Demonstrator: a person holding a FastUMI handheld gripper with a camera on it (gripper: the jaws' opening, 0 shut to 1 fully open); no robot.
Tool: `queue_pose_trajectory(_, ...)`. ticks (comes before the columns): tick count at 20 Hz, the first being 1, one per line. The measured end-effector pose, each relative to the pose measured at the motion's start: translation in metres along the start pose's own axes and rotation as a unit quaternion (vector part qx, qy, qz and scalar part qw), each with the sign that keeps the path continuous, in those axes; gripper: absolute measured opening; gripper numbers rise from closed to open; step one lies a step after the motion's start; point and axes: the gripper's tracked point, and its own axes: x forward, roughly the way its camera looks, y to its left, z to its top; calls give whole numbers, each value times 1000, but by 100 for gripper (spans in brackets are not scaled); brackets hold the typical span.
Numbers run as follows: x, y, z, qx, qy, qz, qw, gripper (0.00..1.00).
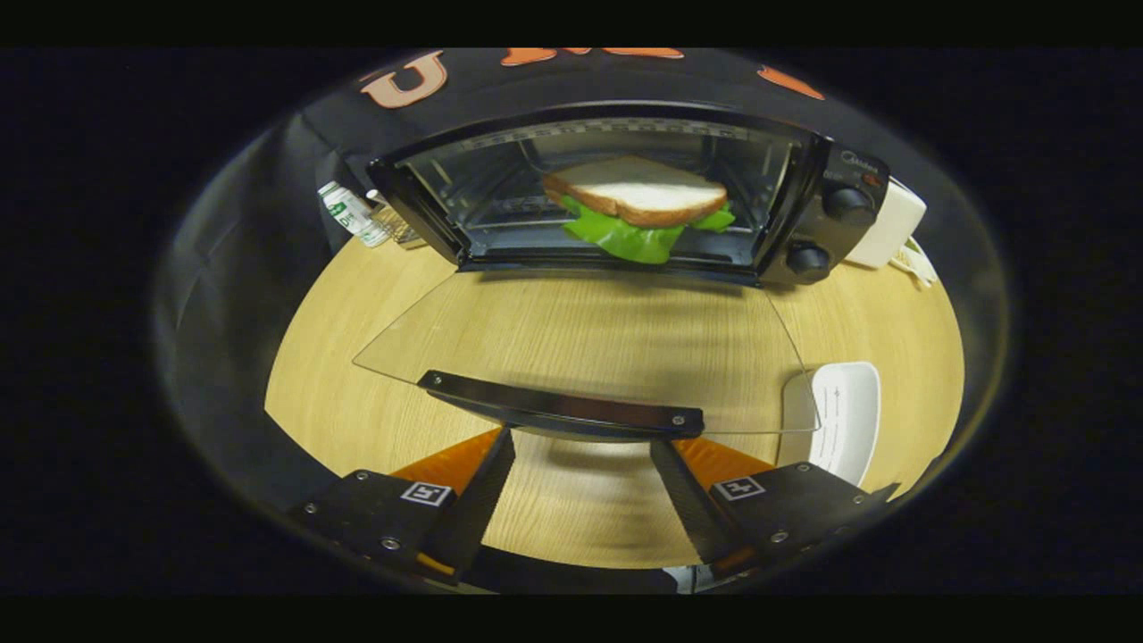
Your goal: Open the toaster oven, put the food inside, and close the toaster oven door.
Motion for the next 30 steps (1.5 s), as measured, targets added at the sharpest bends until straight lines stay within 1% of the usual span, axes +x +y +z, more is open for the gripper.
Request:
queue_pose_trajectory(1,-6,2,11,-5,-21,-1,1000,91)
queue_pose_trajectory(3,-13,-9,42,-12,-70,-21,997,91)
queue_pose_trajectory(5,-18,-17,69,-4,-88,-31,996,91)
queue_pose_trajectory(8,-27,-26,106,27,-116,-30,992,91)
queue_pose_trajectory(10,-34,-34,118,31,-132,-38,990,91)
queue_pose_trajectory(14,-58,-40,154,32,-193,-54,979,93)
queue_pose_trajectory(17,-92,-39,172,33,-240,-49,969,97)
queue_pose_trajectory(19,-121,-39,188,22,-281,-48,958,99)
queue_pose_trajectory(21,-160,-37,207,8,-331,-49,942,99)
queue_pose_trajectory(23,-203,-32,229,-5,-383,-48,923,99)
queue_pose_trajectory(25,-247,-31,249,-19,-433,-52,900,99)
queue_pose_trajectory(27,-284,-28,258,-25,-476,-51,878,99)
queue_pose_trajectory(28,-301,-27,261,-23,-490,-50,870,99)
queue_pose_trajectory(30,-327,-28,263,-20,-505,-50,862,99)
